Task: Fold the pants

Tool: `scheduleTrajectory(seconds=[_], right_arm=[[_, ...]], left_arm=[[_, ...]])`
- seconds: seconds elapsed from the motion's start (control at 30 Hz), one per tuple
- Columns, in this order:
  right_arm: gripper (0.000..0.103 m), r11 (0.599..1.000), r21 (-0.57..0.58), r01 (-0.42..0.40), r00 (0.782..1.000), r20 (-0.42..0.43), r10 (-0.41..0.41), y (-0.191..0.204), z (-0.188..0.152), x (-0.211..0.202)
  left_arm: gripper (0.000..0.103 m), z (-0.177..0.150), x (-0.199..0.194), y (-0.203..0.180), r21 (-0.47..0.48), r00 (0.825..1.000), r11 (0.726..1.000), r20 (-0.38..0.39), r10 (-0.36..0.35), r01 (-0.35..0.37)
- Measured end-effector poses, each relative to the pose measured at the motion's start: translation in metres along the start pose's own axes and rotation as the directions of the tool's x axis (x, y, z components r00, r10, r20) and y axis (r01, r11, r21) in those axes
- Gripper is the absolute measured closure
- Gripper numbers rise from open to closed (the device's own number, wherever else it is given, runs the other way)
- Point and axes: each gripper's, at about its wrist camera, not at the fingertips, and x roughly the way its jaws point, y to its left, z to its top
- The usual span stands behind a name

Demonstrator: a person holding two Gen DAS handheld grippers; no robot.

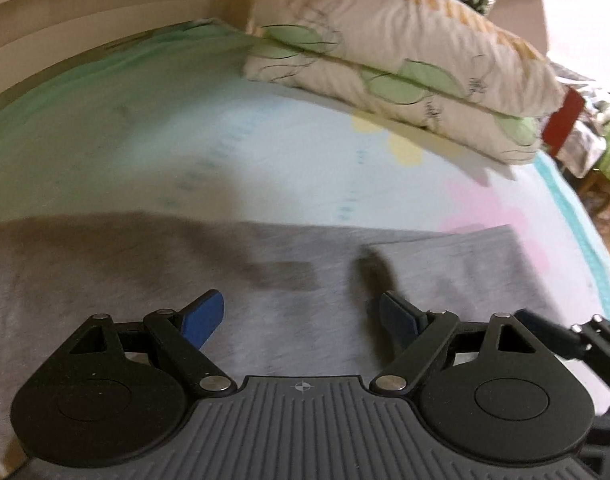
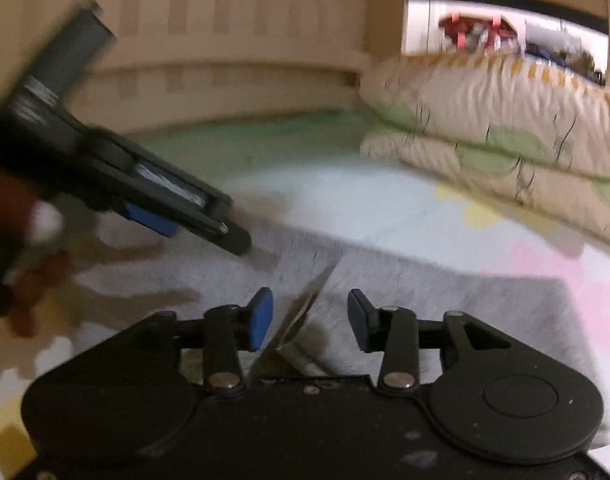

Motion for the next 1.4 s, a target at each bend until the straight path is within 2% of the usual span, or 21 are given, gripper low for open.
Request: scheduleTrajectory(seconds=[0.07, 0.13, 0.17, 0.2, 0.27, 0.33, 0.47, 0.53, 0.7, 0.8, 0.87, 1.03, 1.1, 1.17, 1.3, 1.4], right_arm=[[0.060, 0.999, 0.028, 0.036, 0.999, -0.005, -0.035, -0.023, 0.002, -0.015], [0.060, 0.991, 0.079, 0.112, 0.993, -0.043, -0.109, -0.054, 0.000, -0.021], [0.066, 0.984, 0.107, 0.144, 0.989, -0.061, -0.138, -0.068, -0.003, -0.024], [0.084, 0.974, 0.143, 0.178, 0.982, -0.085, -0.167, -0.085, -0.006, -0.026], [0.095, 0.949, 0.215, 0.231, 0.968, -0.149, -0.202, -0.113, -0.014, -0.025], [0.095, 0.924, 0.263, 0.277, 0.953, -0.201, -0.228, -0.136, -0.026, -0.023], [0.098, 0.916, 0.273, 0.293, 0.927, -0.316, -0.202, -0.149, -0.053, -0.004], [0.098, 0.922, 0.260, 0.286, 0.935, -0.287, -0.209, -0.144, -0.061, -0.007], [0.098, 0.928, 0.238, 0.287, 0.932, -0.294, -0.213, -0.150, -0.062, 0.004], [0.098, 0.935, 0.227, 0.271, 0.936, -0.290, -0.201, -0.151, -0.064, 0.001], [0.098, 0.935, 0.239, 0.262, 0.939, -0.288, -0.189, -0.152, -0.063, -0.001], [0.098, 0.933, 0.261, 0.248, 0.944, -0.283, -0.172, -0.157, -0.061, 0.003], [0.098, 0.933, 0.264, 0.247, 0.944, -0.282, -0.170, -0.158, -0.061, 0.004], [0.098, 0.932, 0.266, 0.247, 0.944, -0.284, -0.169, -0.158, -0.061, 0.004], [0.098, 0.932, 0.267, 0.246, 0.944, -0.284, -0.168, -0.159, -0.060, 0.005], [0.098, 0.932, 0.267, 0.246, 0.945, -0.282, -0.168, -0.159, -0.061, 0.005]], left_arm=[[0.017, 0.004, 0.005, -0.016, 0.010, 0.999, 0.999, -0.005, -0.032, 0.032], [0.017, 0.003, 0.009, -0.029, 0.013, 0.997, 0.997, -0.021, -0.071, 0.071], [0.016, 0.003, 0.014, -0.035, 0.013, 0.996, 0.996, -0.033, -0.088, 0.088], [0.016, 0.003, 0.017, -0.040, 0.014, 0.994, 0.995, -0.040, -0.102, 0.103], [0.012, 0.001, 0.024, -0.050, 0.027, 0.992, 0.993, -0.052, -0.114, 0.115], [0.012, -0.002, 0.032, -0.055, 0.032, 0.991, 0.993, -0.073, -0.114, 0.117], [0.012, -0.008, 0.045, -0.048, -0.006, 0.984, 0.991, -0.119, -0.135, 0.135], [0.011, -0.009, 0.048, -0.042, -0.030, 0.982, 0.989, -0.124, -0.145, 0.142], [0.010, -0.006, 0.063, -0.034, -0.067, 0.971, 0.985, -0.170, -0.166, 0.156], [0.001, -0.005, 0.076, -0.036, -0.094, 0.964, 0.981, -0.190, -0.184, 0.169], [0.001, -0.003, 0.081, -0.039, -0.113, 0.964, 0.978, -0.181, -0.196, 0.177], [0.001, 0.012, 0.092, -0.042, -0.188, 0.950, 0.950, -0.140, -0.278, 0.251], [0.001, 0.018, 0.088, -0.044, -0.200, 0.951, 0.941, -0.088, -0.295, 0.274], [0.002, 0.024, 0.075, -0.048, -0.170, 0.949, 0.935, -0.008, -0.316, 0.310], [0.002, 0.029, 0.055, -0.054, -0.067, 0.951, 0.951, 0.090, -0.295, 0.301], [0.002, 0.031, 0.048, -0.047, -0.040, 0.964, 0.971, 0.135, -0.228, 0.235]])
